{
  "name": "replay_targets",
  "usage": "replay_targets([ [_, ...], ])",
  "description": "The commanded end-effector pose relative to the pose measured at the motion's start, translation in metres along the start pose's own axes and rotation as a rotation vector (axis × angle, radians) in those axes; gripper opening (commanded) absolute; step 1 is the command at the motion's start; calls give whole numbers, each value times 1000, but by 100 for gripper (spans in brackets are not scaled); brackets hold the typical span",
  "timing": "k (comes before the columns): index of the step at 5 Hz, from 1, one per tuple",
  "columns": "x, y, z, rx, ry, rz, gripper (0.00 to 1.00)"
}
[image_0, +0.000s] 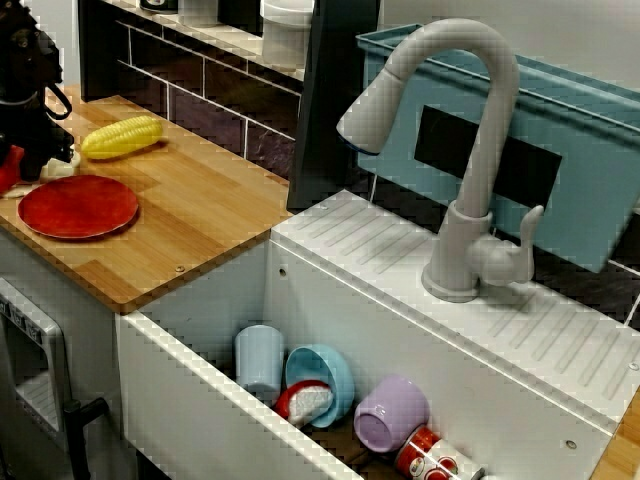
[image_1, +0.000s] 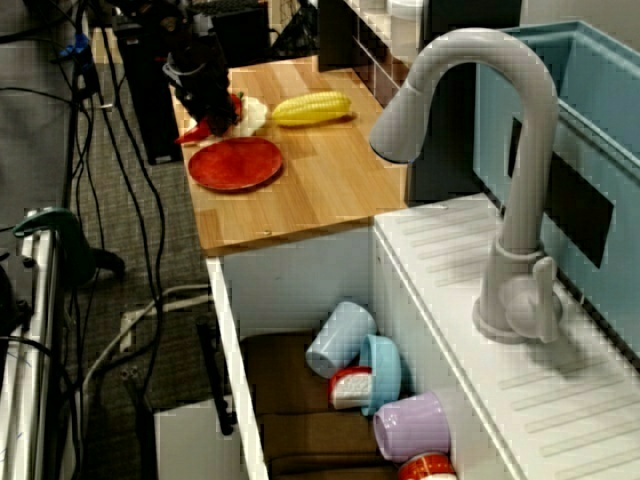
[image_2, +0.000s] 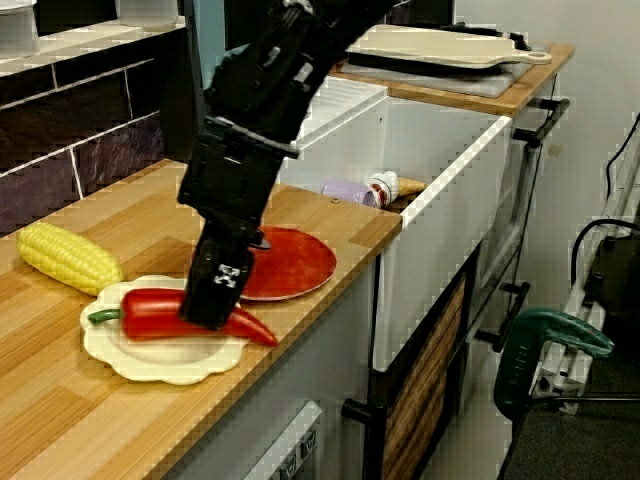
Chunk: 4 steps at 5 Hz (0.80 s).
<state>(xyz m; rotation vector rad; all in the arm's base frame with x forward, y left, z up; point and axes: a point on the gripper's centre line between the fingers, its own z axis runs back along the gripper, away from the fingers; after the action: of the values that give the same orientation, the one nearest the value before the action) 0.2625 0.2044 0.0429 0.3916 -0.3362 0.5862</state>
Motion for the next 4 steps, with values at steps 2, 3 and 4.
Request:
replay_targets([
  [2,29,20,21,11,-33,59,100],
  [3,36,20,24,9,-22,71,100],
  [4,43,18,28,1,-13,77,100],
])
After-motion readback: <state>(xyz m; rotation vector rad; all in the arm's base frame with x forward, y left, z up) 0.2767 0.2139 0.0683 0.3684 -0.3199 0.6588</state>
